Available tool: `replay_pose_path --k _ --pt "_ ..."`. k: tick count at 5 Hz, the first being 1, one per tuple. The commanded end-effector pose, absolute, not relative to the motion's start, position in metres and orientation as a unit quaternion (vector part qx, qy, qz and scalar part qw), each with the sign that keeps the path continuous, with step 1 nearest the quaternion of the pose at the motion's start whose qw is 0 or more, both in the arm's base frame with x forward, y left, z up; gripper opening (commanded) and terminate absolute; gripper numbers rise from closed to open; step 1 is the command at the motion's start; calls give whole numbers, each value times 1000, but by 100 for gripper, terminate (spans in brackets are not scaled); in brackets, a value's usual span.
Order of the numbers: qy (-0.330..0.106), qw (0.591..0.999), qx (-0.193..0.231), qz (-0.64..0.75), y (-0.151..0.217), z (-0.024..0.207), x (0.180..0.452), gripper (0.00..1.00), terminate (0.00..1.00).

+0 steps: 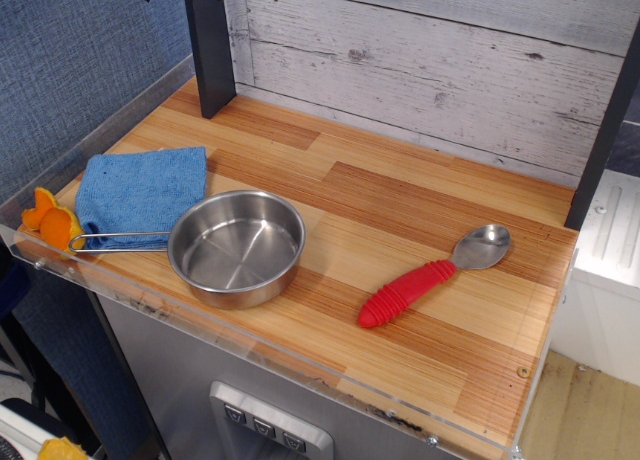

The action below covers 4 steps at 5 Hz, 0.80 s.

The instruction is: Pick up and drop the object from bottom left to bottom left

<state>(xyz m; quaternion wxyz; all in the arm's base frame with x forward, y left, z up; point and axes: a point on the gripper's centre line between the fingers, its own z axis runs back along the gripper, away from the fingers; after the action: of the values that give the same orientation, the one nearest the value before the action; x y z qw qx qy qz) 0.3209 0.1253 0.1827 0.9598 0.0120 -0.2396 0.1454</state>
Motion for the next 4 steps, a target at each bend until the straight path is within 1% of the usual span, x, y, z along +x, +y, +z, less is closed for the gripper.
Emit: replay_pose_path --k 1,2,3,4 --pt "-240 960 12 145 125 183 321 100 0" --pt "-225 939 24 257 164 176 302 100 0" --pt "-208 901 15 381 200 166 272 100 0" --pt "-184 852 35 489 218 156 238 100 0"
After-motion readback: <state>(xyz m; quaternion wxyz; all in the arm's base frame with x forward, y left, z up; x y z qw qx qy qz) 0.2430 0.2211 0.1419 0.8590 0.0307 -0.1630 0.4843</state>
